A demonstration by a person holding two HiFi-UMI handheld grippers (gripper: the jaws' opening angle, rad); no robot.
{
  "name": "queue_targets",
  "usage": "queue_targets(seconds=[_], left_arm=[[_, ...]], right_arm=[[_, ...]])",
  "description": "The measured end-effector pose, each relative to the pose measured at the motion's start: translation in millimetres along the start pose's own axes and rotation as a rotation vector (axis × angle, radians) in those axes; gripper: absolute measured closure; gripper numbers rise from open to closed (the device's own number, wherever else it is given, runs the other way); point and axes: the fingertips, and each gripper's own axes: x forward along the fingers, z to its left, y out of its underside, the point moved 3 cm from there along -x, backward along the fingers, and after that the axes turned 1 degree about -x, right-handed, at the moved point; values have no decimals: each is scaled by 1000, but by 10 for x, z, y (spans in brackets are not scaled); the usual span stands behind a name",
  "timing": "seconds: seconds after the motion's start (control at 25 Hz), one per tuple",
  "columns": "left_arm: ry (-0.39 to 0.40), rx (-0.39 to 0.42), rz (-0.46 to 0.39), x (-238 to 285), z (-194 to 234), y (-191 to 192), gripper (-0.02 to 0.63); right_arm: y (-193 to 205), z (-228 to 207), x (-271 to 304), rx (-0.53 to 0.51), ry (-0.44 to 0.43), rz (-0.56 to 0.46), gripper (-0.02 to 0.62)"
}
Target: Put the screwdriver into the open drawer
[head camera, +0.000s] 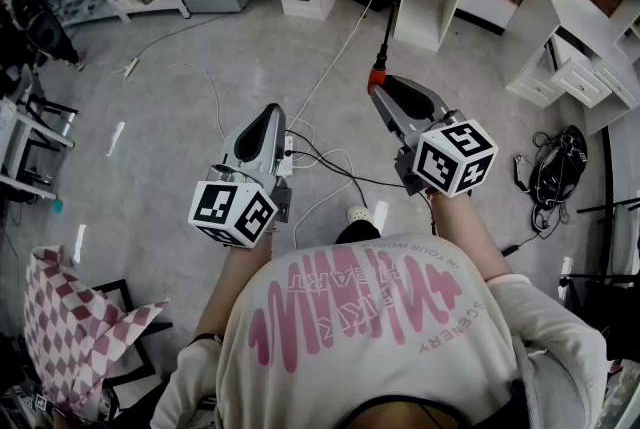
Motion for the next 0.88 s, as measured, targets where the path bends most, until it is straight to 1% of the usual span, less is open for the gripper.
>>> queue_targets(seconds=[0.12, 0.36, 0.48, 0.72, 0.88], left_arm=[[-10, -9, 3, 27, 210, 60, 603], [-46, -23, 26, 333, 222, 142, 603], [-67, -25, 30, 647, 272, 182, 603], [-116, -4, 26, 1326, 381, 222, 603], [-173, -8, 20, 1542, 480, 256, 603]], right_arm=[[99, -10, 198, 5, -2, 10, 492], [72, -361, 275, 32, -18, 25, 492], [6, -673, 392, 40, -33, 24, 492], [-180, -1466, 659, 68, -57, 11, 492], [-154, -1828, 816, 76, -71, 36, 492]])
